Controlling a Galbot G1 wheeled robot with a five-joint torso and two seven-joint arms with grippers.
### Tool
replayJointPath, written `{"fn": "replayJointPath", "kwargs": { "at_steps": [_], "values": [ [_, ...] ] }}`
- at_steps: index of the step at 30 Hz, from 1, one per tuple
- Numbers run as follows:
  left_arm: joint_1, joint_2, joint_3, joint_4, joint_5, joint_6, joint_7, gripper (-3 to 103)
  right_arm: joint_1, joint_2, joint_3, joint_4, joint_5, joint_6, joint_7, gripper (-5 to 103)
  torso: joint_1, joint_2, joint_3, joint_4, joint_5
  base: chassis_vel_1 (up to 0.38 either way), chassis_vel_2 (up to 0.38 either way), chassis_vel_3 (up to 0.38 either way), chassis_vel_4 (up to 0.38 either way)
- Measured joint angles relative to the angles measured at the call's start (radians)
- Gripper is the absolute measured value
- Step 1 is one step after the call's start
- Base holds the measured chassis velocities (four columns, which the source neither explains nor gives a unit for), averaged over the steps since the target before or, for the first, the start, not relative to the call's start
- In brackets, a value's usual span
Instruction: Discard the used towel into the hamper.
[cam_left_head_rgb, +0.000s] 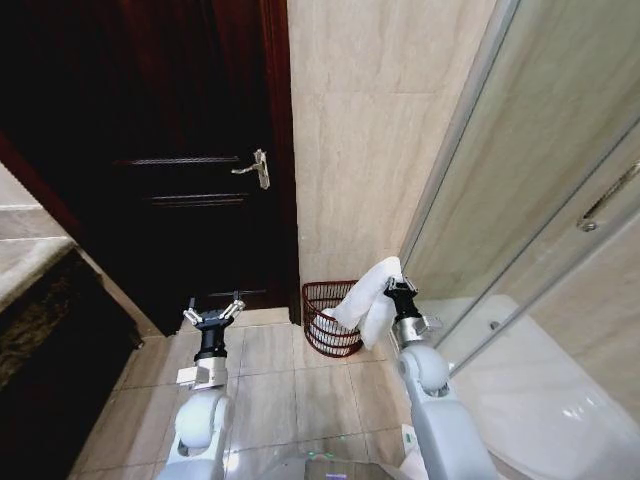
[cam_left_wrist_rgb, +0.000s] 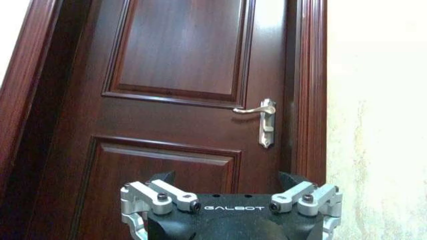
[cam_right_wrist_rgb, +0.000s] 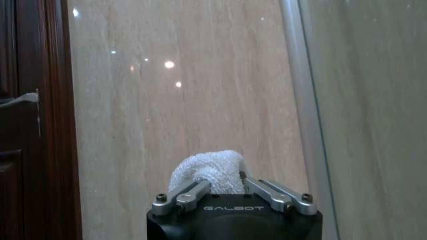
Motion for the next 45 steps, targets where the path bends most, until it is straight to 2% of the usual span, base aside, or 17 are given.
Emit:
{"fn": "replayJointPath", "kwargs": {
  "at_steps": [23, 28, 45],
  "values": [
    [0.000, -0.002, -0.004, 0.007, -0.001, 0.000, -0.001, 100, -0.101, 0.006, 0.012, 0.059, -0.023, 0.026, 0.002, 4, -0.040, -0.091, -0.052, -0.0001, -0.0001, -0.083, 0.081, 0.079, -0.079],
    [-0.001, -0.001, -0.003, 0.008, -0.004, -0.003, -0.001, 100, -0.106, 0.012, 0.010, 0.053, -0.030, 0.036, 0.001, 4, -0.053, -0.124, -0.070, -0.0001, 0.0000, -0.081, 0.079, 0.083, -0.081],
    [-0.001, -0.001, -0.007, 0.007, -0.010, 0.000, 0.007, 100, -0.095, 0.017, -0.005, 0.046, -0.051, 0.063, 0.019, 4, -0.058, -0.130, -0.072, -0.0001, 0.0000, -0.013, 0.017, 0.018, -0.020]
  ]
}}
